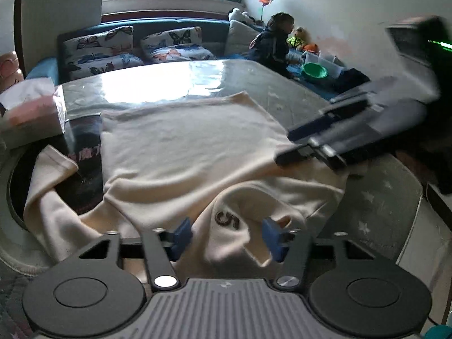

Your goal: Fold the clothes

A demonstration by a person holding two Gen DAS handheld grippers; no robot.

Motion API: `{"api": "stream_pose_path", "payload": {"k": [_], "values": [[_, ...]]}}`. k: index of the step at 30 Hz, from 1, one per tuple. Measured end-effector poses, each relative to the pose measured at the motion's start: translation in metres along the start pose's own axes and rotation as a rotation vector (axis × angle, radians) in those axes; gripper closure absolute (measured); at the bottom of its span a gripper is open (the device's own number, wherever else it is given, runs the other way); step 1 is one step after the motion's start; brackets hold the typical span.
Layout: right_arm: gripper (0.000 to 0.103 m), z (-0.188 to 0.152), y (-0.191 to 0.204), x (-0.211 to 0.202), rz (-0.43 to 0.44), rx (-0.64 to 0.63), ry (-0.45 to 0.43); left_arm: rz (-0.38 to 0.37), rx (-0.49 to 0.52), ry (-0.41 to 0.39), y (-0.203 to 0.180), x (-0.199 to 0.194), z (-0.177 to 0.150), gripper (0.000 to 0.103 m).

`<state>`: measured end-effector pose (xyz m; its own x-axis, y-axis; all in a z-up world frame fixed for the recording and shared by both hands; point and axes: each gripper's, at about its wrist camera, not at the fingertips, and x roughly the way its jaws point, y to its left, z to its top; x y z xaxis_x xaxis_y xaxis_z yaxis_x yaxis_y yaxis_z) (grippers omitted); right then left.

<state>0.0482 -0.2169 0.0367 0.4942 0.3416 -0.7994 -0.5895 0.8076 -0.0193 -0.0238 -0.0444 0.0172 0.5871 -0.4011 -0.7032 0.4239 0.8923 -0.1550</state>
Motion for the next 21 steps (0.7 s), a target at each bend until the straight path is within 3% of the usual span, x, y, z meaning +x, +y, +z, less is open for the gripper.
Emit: {"api": "stream_pose_path", "payload": {"k": [2, 6, 10, 13, 21], "values": [[0.061, -0.006, 0.017, -0.001, 0.031, -0.014, 0.001, 0.007, -0.003, 0.009, 0.003, 0.000, -0.005, 0.077], [0.063, -0.018, 0.044, 0.004, 0.051, -0.057, 0.018, 0.013, -0.008, -0.014, 0.005, -0.012, -0.017, 0.089], [0.080, -0.027, 0.062, 0.017, -0.008, -0.103, 0.048, 0.011, -0.010, -0.031, 0.003, -0.021, -0.024, 0.091], [0.094, -0.035, 0.066, 0.014, 0.002, -0.114, 0.080, 0.005, -0.008, -0.043, 0.002, -0.027, -0.026, 0.091], [0.098, -0.053, 0.075, -0.018, 0.010, -0.145, 0.119, -0.024, 0.015, -0.041, 0.004, -0.033, -0.031, 0.091]]}}
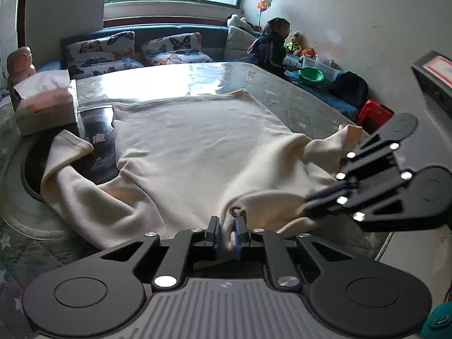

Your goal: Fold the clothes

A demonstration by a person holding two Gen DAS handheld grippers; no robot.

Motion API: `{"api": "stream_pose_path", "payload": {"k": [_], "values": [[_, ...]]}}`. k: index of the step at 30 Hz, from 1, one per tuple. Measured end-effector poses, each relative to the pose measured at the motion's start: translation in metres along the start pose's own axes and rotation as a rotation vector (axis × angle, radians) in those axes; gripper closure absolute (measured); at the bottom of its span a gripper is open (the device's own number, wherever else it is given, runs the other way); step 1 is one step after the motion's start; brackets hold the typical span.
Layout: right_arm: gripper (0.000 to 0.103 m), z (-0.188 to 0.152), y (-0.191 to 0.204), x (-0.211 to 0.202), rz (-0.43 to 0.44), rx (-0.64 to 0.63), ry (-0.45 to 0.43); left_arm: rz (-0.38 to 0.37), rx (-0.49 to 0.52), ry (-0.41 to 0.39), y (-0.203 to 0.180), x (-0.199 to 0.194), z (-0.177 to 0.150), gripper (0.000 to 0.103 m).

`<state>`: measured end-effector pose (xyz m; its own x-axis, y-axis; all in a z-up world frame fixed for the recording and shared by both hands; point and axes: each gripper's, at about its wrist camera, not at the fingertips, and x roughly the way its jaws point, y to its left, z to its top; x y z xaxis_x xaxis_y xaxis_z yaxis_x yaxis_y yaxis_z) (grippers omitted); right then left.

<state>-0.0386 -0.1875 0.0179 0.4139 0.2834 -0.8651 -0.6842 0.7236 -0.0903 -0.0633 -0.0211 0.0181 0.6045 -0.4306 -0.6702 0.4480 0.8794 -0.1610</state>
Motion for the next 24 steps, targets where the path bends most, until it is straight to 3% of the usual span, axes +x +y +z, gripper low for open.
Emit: {"api": "stream_pose_path", "payload": {"k": [7, 12, 18, 21, 24], "values": [[0.095, 0.004, 0.012, -0.012, 0.029, -0.043, 0.007, -0.023, 0.059, 0.021, -0.006, -0.002, -0.005, 0.087], [0.072, 0.014, 0.007, -0.004, 0.006, 0.018, -0.077, -0.027, 0.035, 0.000, -0.004, -0.006, 0.003, 0.087], [0.073, 0.004, 0.013, 0.016, 0.092, 0.023, -0.012, -0.026, -0.001, -0.039, -0.003, -0.004, 0.021, 0.084], [0.073, -0.003, 0.014, 0.005, 0.098, 0.023, -0.026, -0.030, -0.022, -0.042, -0.005, 0.010, 0.029, 0.084], [0.073, -0.015, 0.002, -0.013, 0.099, 0.101, -0.039, -0.045, -0.064, -0.023, -0.005, 0.032, 0.033, 0.084]]}}
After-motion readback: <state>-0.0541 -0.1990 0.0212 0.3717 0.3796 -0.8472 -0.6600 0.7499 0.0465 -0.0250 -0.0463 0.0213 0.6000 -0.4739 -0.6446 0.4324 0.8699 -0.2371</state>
